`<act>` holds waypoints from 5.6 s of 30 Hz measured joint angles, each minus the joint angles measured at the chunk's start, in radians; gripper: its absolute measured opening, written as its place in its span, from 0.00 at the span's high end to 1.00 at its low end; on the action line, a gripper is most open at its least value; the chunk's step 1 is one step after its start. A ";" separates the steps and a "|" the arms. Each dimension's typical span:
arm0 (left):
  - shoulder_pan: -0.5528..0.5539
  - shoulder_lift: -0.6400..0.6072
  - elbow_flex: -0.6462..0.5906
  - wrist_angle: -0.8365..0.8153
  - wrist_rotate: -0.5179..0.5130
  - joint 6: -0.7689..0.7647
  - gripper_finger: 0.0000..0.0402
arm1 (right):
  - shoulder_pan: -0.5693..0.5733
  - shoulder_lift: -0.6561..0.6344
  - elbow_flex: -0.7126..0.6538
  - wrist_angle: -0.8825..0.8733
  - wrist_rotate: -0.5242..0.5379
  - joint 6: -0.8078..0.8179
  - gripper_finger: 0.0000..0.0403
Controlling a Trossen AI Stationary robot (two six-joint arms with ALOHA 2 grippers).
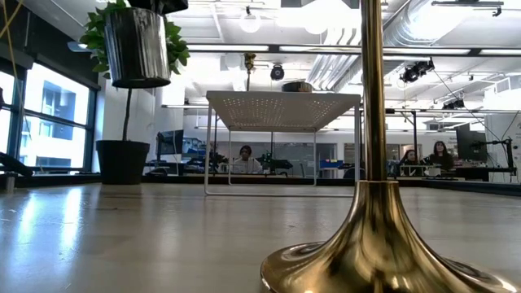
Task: Pick & Place candle stick holders
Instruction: Put the brown scented candle on the shelf
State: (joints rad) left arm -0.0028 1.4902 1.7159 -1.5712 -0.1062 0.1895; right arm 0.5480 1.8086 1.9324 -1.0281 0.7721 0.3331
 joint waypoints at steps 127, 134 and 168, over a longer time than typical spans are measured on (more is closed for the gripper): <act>-0.116 0.061 0.313 0.257 -0.012 0.333 1.00 | -0.373 0.078 -0.002 0.518 -0.697 -0.387 0.13; -0.116 0.063 0.313 0.256 0.002 0.338 1.00 | -0.386 0.078 -0.002 0.517 -0.730 -0.376 0.26; -0.113 0.064 0.310 0.199 -0.135 0.233 1.00 | -0.330 0.031 0.004 0.306 -0.630 -0.355 0.48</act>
State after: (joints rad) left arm -0.1162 1.5547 2.0262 -1.3722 -0.2409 0.4223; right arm 0.2176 1.8396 1.9361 -0.7219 0.1423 -0.0222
